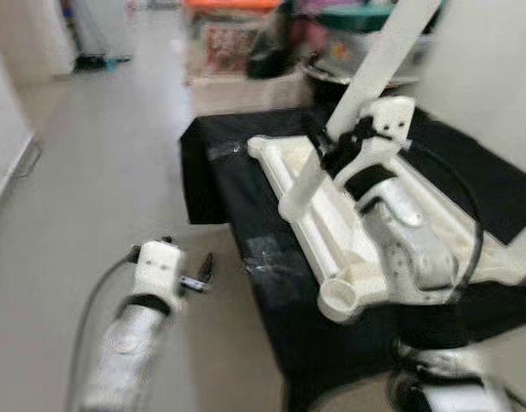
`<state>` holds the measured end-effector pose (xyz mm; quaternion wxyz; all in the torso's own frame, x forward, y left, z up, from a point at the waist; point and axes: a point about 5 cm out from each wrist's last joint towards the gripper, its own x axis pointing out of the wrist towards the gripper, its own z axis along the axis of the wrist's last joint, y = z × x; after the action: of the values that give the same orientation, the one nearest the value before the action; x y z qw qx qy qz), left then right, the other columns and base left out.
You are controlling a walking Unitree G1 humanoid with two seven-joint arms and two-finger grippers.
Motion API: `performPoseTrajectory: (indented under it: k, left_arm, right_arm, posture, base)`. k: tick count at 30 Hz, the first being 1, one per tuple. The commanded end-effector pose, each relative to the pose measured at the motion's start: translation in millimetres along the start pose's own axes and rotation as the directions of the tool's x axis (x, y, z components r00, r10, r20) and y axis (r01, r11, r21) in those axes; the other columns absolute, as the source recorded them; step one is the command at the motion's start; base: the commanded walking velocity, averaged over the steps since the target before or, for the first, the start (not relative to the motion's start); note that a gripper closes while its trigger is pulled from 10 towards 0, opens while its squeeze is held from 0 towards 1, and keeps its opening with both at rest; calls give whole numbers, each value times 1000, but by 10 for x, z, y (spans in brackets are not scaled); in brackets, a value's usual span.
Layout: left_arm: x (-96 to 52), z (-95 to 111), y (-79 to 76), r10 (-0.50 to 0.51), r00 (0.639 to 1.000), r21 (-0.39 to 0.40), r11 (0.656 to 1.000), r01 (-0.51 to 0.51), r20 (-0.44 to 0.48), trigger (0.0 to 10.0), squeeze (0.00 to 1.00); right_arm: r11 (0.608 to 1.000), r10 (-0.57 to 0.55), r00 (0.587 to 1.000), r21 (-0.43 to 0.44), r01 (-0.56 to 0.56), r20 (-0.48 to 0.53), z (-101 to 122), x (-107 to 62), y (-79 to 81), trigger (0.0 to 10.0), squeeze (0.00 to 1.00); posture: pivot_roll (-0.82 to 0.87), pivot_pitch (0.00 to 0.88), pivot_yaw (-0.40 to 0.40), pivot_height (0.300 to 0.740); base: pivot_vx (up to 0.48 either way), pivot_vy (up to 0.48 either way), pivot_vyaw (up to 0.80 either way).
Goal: Building children table
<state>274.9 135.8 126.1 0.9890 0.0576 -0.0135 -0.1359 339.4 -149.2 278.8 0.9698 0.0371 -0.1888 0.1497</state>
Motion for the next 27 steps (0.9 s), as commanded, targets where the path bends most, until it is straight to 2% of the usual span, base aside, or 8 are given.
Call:
performPoseTrajectory:
  k: [1,6,17,20,21,27]
  left_arm:
    - [-49,-57,94,32,999,33,999,-31,-27,10000,0]
    - [-53,-53,74,15,1000,40,999,-14,-24,10000,0]
    - [-51,-72,30,-2,1000,69,998,4,-31,10000,0]
    - [-52,-76,42,13,999,54,998,-11,-32,10000,0]
    - [-51,-75,55,23,999,45,999,-22,-31,10000,0]
    - [-49,-82,59,26,999,49,999,-24,-34,10000,0]
  right_arm:
    - [997,75,997,15,-76,23,34,47,205,10000,0]
    - [997,77,997,25,-77,17,16,38,222,10000,0]
    - [992,113,994,50,-113,9,7,34,279,10000,0]
    - [986,156,988,66,-156,1,-8,26,329,10000,0]
    - [968,242,970,66,-241,-10,-33,-9,442,10000,0]
    - [933,359,933,48,-357,-36,-72,-69,586,10000,0]
  posture:
    - [-17,0,-46,740]
    - [-18,0,-42,740]
    - [-19,0,-39,740]
    - [-16,0,-41,740]
    - [-16,0,-43,740]
    - [-17,0,-44,740]
  base:
    - [0,0,0]
    - [0,0,0]
    - [0,-463,0]
    - [0,0,0]
    - [0,0,0]
    - [0,0,0]
